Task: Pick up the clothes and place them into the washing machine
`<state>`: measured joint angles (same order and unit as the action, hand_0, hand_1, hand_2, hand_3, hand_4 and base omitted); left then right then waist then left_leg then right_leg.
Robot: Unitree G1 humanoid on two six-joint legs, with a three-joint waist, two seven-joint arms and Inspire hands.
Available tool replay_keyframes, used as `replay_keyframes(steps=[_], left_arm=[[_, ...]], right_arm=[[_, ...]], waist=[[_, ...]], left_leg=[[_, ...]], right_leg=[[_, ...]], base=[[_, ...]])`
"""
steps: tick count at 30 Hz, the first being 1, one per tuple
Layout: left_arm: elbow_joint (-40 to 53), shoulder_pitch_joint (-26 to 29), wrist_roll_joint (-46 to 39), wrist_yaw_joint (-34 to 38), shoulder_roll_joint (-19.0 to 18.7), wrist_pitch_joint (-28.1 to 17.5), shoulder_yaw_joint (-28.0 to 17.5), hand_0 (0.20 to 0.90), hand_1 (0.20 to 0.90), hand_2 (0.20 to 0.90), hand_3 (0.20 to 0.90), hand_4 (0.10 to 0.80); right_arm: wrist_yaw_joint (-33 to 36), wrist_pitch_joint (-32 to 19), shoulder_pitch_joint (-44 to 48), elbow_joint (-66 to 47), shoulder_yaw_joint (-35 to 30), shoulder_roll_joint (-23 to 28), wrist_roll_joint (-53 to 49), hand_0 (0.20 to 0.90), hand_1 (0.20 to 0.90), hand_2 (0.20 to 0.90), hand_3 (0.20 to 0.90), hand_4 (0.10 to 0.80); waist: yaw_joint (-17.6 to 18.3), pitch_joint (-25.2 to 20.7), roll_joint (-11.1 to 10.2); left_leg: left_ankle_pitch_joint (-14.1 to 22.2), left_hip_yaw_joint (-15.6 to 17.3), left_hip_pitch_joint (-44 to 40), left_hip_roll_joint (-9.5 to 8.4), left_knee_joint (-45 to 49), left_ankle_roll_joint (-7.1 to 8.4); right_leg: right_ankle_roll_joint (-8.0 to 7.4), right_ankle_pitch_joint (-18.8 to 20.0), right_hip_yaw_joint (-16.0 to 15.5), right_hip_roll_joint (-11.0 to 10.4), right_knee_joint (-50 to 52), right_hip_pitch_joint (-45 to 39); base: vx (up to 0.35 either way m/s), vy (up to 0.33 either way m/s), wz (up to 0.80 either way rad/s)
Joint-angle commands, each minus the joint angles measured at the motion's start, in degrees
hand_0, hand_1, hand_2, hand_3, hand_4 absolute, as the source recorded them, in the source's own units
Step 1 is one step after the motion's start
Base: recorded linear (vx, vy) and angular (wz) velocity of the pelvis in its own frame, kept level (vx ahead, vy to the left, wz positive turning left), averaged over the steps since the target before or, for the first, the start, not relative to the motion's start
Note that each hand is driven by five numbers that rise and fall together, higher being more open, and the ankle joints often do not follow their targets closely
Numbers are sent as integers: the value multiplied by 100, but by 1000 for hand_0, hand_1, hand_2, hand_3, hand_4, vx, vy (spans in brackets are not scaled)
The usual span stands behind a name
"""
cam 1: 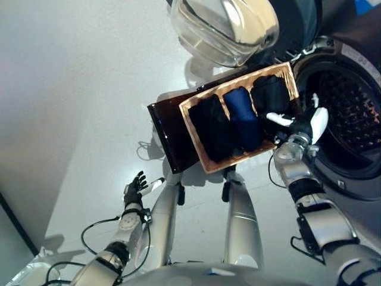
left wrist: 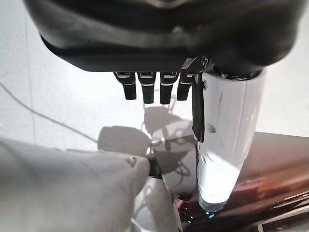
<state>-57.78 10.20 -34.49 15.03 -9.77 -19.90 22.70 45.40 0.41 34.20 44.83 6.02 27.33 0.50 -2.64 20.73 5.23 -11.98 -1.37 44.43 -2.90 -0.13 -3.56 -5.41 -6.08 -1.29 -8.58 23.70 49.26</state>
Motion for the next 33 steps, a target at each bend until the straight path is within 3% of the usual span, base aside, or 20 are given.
replay_keyframes(steps=[1,5,12,16,24,25,26,27,30,31,33], left_arm=[[12,-388,70,291,89,-211,-23,900,900,900,900,800],[39,-371,125,331,99,-253,20,900,900,900,900,800],[-110,-293,142,348,115,-263,24,900,900,900,900,800],[-37,-381,298,394,140,-400,-3,900,900,900,900,800],[34,-435,378,449,9,-487,75,900,900,900,900,800],[-216,-315,618,450,107,-392,292,900,900,900,900,800],[-218,-299,621,453,107,-397,282,900,900,900,900,800],[-386,-253,670,403,61,-278,257,900,900,900,900,800],[251,-693,763,158,-36,-330,281,900,900,900,900,800],[323,-792,801,102,-52,-346,306,900,900,900,900,800],[449,-842,818,84,-94,-359,334,900,900,900,900,800]], right_arm=[[767,215,-154,-401,-255,756,660,900,900,900,900,800],[829,391,-80,-316,-249,788,903,900,900,900,900,800],[592,235,-5,-96,-26,717,826,900,900,900,900,800],[460,-281,-984,513,111,527,704,900,900,900,900,800],[184,-672,-976,1334,653,241,355,900,900,900,900,800],[226,-788,-784,2600,904,-92,215,900,900,900,900,800],[229,-823,-742,2649,917,-98,202,900,900,900,900,800],[-201,-624,525,3764,1299,427,-205,900,900,900,900,800],[-530,-453,989,4241,1302,897,-263,900,900,900,900,800],[-529,-447,990,4253,1248,973,-238,856,856,856,856,769],[-472,-457,1031,4254,1206,1037,-221,859,859,859,859,771]], waist=[[-26,-127,137],[-47,-168,165],[-57,-204,135],[30,-149,54],[-3,-129,-80],[-134,-188,17],[-116,-131,18],[-401,-259,193],[-732,-337,394],[-785,-334,431],[-823,-317,451]], left_leg=[[833,-60,101,-60,890,439],[838,-80,160,-79,895,428],[825,-80,196,-77,939,430],[804,-93,168,-72,985,447],[758,-157,100,-70,1003,483],[955,-202,22,-72,1012,503],[759,-171,100,-85,1017,485],[742,-248,100,-162,1026,496],[713,-291,47,-230,978,500],[706,-289,15,-236,962,498],[699,-289,-25,-243,945,495]], right_leg=[[33,1164,-94,-31,-1575,-668],[36,1153,-75,-17,-1539,-577],[27,1170,-89,-14,-1485,-538],[25,1190,-110,-10,-1480,-608],[26,1227,-203,-46,-1494,-768],[-1,1047,-202,-70,-1459,-838],[26,1217,-231,-90,-1477,-779],[41,1172,-326,-161,-1478,-857],[36,1187,-382,-237,-1485,-927],[35,1182,-380,-245,-1479,-951],[31,1192,-370,-251,-1484,-981]], base=[[0,0,0],[0,0,0],[0,0,0],[-6,-3,8],[8,-9,4],[11,8,4],[44,-23,4],[-78,-13,9],[22,22,15],[4,32,20],[10,40,19]])
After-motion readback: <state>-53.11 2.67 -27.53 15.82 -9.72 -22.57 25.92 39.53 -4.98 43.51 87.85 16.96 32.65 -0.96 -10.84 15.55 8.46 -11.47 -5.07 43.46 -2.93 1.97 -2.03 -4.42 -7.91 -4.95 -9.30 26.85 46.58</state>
